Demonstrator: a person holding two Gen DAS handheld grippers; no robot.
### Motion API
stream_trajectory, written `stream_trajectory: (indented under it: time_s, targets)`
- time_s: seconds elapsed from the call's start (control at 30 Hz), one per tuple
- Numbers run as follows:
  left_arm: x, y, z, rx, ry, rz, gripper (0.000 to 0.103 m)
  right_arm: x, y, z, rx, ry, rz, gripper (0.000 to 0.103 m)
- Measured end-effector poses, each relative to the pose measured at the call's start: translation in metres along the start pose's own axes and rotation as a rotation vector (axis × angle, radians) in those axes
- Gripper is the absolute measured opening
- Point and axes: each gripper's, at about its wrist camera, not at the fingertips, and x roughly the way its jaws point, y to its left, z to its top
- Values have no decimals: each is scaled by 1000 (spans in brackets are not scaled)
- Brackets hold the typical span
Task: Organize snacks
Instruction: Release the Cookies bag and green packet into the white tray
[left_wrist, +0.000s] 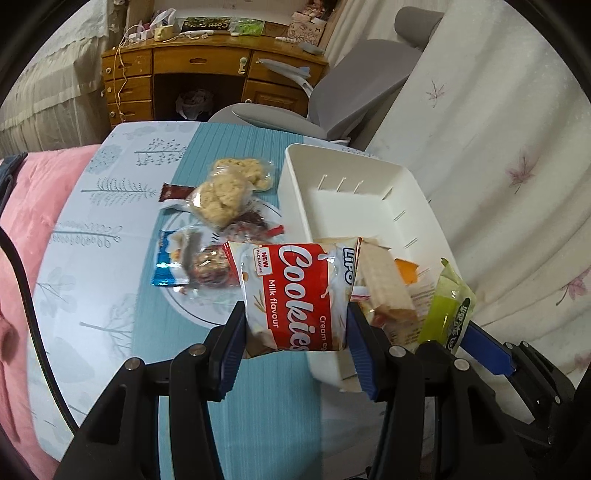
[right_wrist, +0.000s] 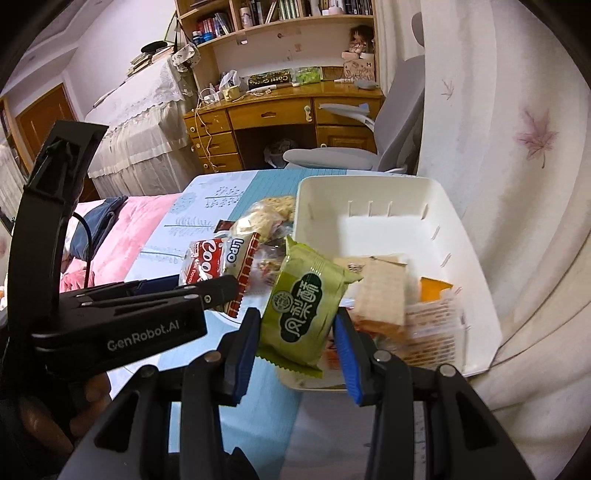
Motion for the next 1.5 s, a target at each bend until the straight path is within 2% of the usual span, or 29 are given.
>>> stream_trajectory:
  time_s: [0.3,0.57,0.7,0.77,0.8,0.83,0.87,0.93,1.13,1.5]
  targets:
    - [18,-18,-9,-91,-8,-39,51,-5,-41,-4,-7,-6,-29,41]
    - [24,-42,-12,-62,-22,-105,51,-2,-70,-5,18,14,-64,41]
    - [29,-49,-12,-51,-4,-134,51,1,-82,-7,54,29,-78,41]
    - [33,-52,-12,-45,14,-148,60,2,-91,-8,91,38,-82,42]
    - [34,-53,-12,-43,19,-149,68,3,-94,-9,106,44,-83,43]
    - [34,-53,-12,-41,20,-143,75,5,-97,-10,123,51,-90,49]
    - [33,-53,-12,-40,16,-141,75,5,-101,-10,141,55,-104,61]
    - [31,-53,-12,-42,12,-140,76,6,-105,-11,171,55,-107,69]
    - [29,-38,-12,-83,37,-96,77,9,-102,-13,193,73,-117,69]
    - [23,11,-18,-134,70,-11,77,15,-68,-15,188,111,-108,69]
